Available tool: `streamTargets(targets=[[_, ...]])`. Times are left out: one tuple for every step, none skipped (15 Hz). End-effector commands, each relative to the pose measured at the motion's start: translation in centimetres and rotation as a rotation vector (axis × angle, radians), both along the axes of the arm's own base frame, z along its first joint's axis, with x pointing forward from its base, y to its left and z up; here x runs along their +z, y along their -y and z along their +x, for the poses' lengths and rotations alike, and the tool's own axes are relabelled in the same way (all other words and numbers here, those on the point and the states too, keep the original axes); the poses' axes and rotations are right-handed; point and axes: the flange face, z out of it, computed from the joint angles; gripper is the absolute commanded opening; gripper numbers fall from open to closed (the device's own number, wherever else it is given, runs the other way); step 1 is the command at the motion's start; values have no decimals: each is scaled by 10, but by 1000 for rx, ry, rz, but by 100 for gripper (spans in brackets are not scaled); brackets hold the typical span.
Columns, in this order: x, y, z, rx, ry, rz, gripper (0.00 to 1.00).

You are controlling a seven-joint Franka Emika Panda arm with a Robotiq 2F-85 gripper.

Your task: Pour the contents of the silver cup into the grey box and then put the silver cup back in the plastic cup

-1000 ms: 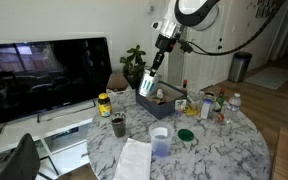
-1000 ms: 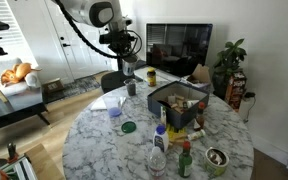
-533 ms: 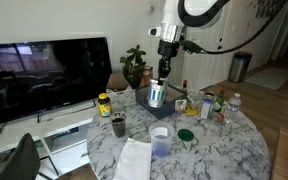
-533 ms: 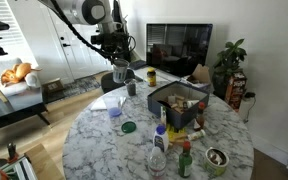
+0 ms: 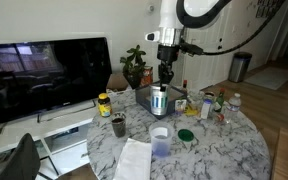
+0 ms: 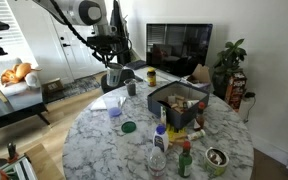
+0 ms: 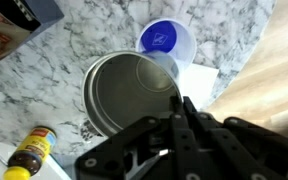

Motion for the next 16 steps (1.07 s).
streamTargets(targets=[[-17, -33, -22, 144, -70, -93, 1], [-22, -41, -27, 167, -69, -124, 1], [-28, -47, -29, 198, -49, -145, 1], [-36, -51, -30, 221, -40, -172, 1], [-41, -54, -30, 242, -27, -186, 1], [-46, -57, -30, 255, -17, -196, 1], [-53, -58, -30, 265, -10, -213, 1], [-59, -59, -27, 269, 3, -218, 1], [-66, -59, -25, 270, 12, -224, 1], [-71, -60, -23, 269, 23, -225, 1], [-78, -61, -22, 274, 30, -221, 1], [-86, -61, -21, 276, 28, -221, 1], [-93, -61, -20, 277, 27, -225, 1], [-100, -61, -19, 278, 22, -224, 1], [-107, -60, -21, 283, 8, -234, 1], [-114, -61, -22, 293, 3, -240, 1]])
